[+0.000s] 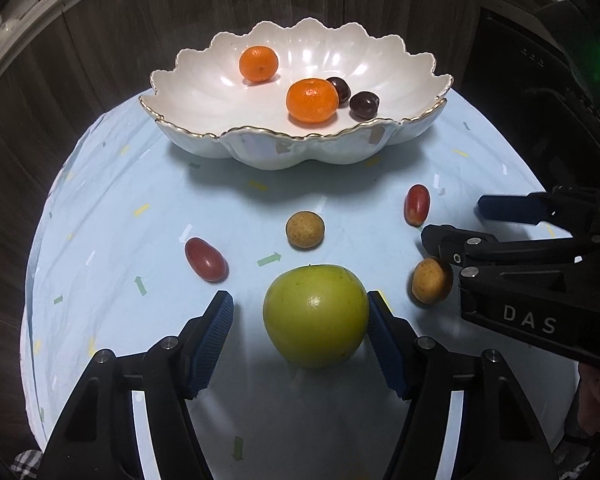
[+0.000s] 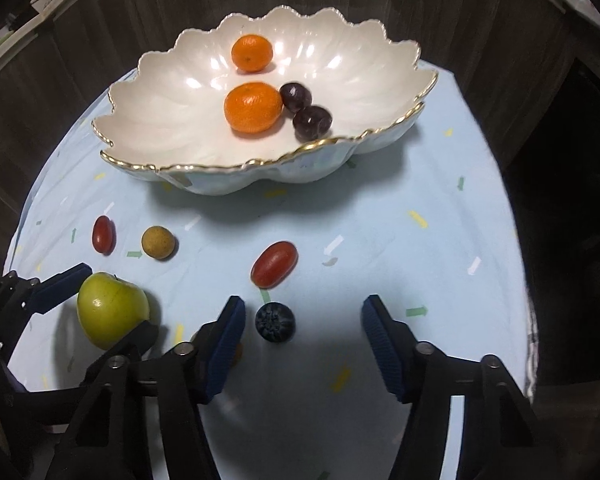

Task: Organize fruits
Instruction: 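Grasp the green apple with the left tool while the right tool grasps the blueberry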

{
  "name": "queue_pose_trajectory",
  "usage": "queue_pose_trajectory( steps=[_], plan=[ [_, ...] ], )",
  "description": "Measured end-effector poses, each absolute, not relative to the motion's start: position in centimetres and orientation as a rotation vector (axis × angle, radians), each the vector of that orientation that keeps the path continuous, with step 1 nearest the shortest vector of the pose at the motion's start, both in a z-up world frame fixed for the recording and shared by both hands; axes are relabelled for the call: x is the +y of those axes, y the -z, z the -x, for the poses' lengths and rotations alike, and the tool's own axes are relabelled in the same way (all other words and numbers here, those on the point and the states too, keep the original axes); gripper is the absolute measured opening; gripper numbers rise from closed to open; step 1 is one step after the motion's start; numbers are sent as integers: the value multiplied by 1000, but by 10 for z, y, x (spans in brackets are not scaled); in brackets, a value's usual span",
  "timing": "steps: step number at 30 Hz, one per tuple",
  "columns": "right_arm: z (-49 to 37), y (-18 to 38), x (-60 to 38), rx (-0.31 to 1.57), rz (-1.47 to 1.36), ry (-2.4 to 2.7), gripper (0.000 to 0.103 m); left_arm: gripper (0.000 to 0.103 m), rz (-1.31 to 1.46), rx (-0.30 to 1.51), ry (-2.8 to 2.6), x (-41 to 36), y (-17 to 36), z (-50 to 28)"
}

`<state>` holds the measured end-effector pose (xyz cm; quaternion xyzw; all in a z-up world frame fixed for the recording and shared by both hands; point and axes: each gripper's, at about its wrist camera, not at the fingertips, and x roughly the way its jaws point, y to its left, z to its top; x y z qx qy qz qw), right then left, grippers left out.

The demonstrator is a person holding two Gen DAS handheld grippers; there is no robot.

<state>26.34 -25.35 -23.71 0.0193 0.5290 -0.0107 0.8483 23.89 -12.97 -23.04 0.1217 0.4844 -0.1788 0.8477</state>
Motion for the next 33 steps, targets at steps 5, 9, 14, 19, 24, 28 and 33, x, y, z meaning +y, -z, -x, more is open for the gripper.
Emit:
queue_pose_trajectory(
  steps=[5,9,14,19,24,28,33],
  plan=[
    [-262,242,-253,1125,-61,15,48,62,-245,1026,386,-131,233,-239],
    [-262,243,-253,1125,-62,5,43,57,-241,1033,396,-133,235,-239],
    [-263,242,-250,1126,-60,-16,32,48,-236,1032,413,-135,235,-237],
    [-263,242,-251,1127,-62,-12,21,48,-240,1031,409,-135,235,-236],
    [-263,241,-252,1126,-67,-11,21,48,-244,1035,400,-134,234,-236],
    [-262,242,-253,1124,-74,-8,21,48,-242,1034,389,-132,234,-237],
    [-259,239,-253,1116,-77,-8,21,48,-242,1023,380,-130,230,-236]
  ],
)
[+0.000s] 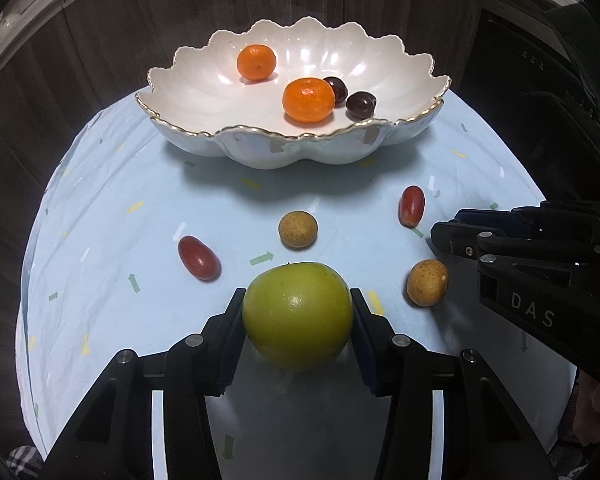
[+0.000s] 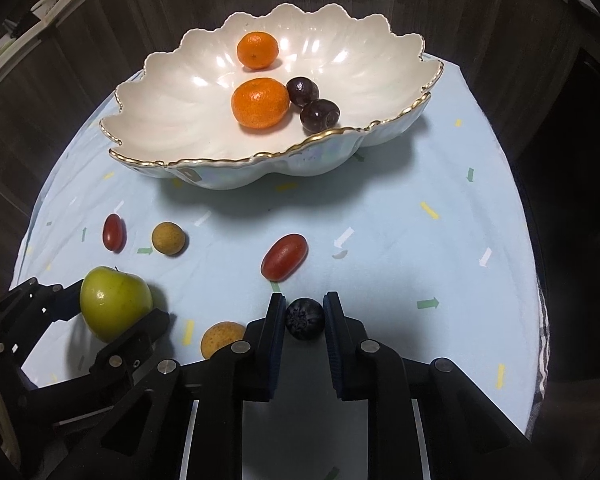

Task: Organize fruits
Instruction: 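Grasp the green apple with the left tool while the right tool grasps the blueberry, then carry the green apple and blueberry over the white bowl with both tools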

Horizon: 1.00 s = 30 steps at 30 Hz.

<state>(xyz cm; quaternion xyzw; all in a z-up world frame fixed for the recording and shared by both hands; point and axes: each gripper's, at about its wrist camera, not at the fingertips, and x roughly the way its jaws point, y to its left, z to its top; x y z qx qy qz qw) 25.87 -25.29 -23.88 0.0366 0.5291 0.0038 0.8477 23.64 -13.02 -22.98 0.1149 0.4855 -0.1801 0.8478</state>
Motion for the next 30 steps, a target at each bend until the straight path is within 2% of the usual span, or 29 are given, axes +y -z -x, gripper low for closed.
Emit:
queue_pose_trajectory(
  steps=[30],
  plan=[
    [-247,187,-253,1006,-76,-5,21,48,-228,941,346,-124,181,-235]
  ],
)
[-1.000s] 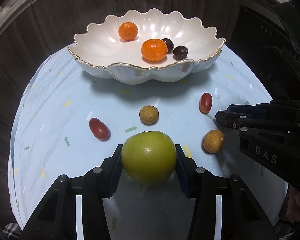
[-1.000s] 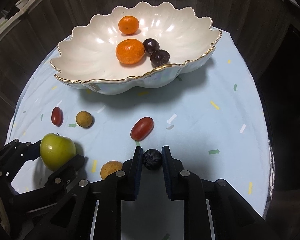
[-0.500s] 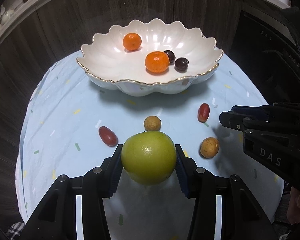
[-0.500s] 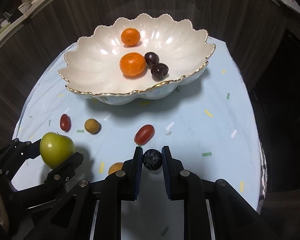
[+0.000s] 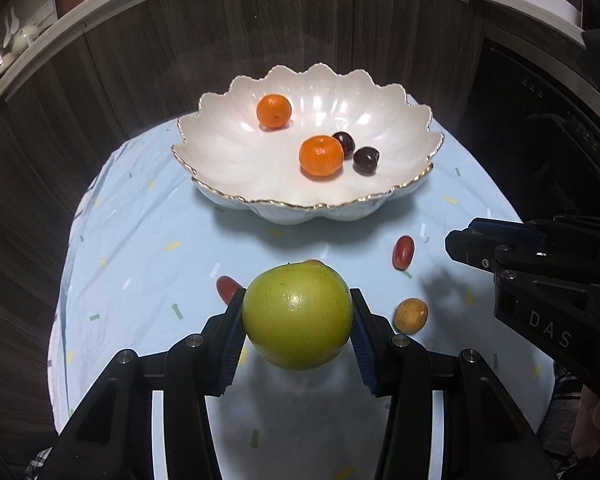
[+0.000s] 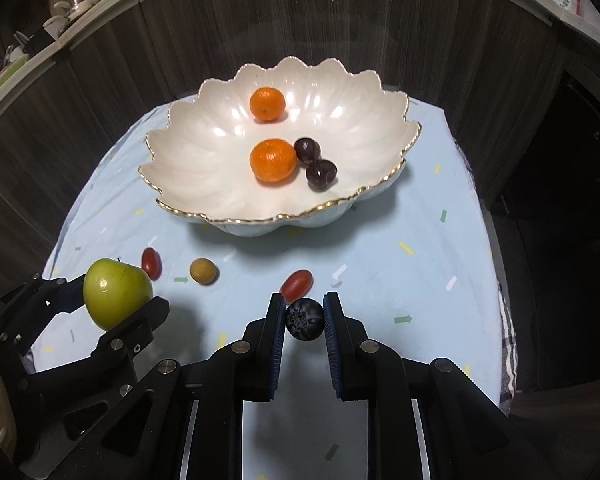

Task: Organize fruits
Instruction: 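Carry the green apple and blueberry over the white bowl with both tools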

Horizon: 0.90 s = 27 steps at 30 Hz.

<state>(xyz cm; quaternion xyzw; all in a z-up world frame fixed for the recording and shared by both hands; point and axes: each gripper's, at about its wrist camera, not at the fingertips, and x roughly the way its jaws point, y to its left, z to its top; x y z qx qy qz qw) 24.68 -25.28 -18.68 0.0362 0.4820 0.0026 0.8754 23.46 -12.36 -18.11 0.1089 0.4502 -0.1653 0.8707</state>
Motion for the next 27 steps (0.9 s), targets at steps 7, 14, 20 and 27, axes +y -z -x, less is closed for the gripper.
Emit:
queue_pose_trajectory(
  steps=[7,14,20,27],
  plan=[
    [-248,165,-251,967,-71,-9,21,48,-211,912,347,-122,162,-241],
    [-252,148,-254,933,-73,-4,21,48,-204,882,344,-121,145,-252],
    [-260,138,-258,912,-78,2,21,48,-194,861,333,-119,133,-265],
    [-274,130,-264,894,-85,10,21,48,-197,839,325,-121,124,-283]
  ],
)
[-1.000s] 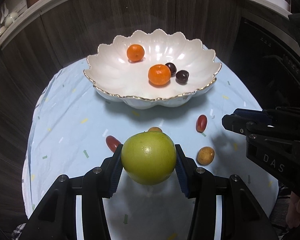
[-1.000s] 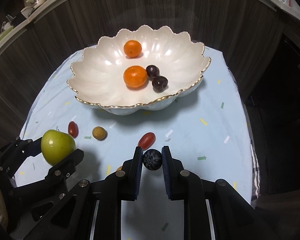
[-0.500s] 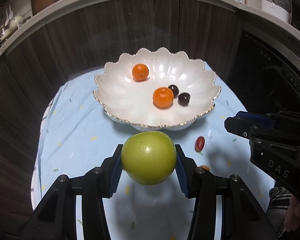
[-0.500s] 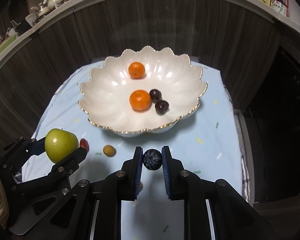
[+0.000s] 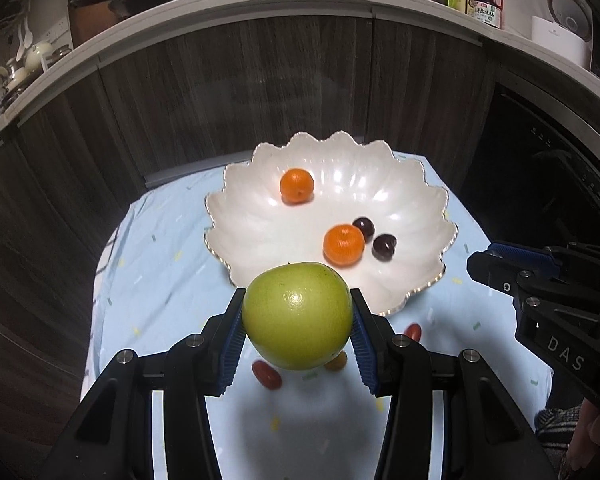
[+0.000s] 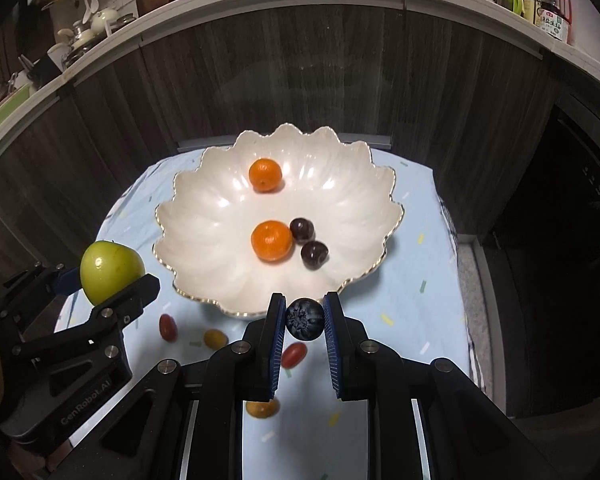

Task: Organize fruits
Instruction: 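Carry the green apple and blueberry over the white bowl with both tools, then open both tools to drop the apple and blueberry into the bowl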

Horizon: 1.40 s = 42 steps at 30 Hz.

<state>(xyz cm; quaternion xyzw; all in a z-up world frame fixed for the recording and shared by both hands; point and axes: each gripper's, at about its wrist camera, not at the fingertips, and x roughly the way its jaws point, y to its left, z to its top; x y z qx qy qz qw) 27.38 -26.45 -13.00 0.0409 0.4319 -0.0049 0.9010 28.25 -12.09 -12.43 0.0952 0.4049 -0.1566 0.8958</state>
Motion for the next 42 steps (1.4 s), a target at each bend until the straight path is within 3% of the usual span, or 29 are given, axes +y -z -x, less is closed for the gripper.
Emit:
queue_pose_trajectory(
  steps=[42],
  plan=[
    [-356,175,-287,968,-102,24,21,48,-179,943,301,-135,172,-368]
  ],
)
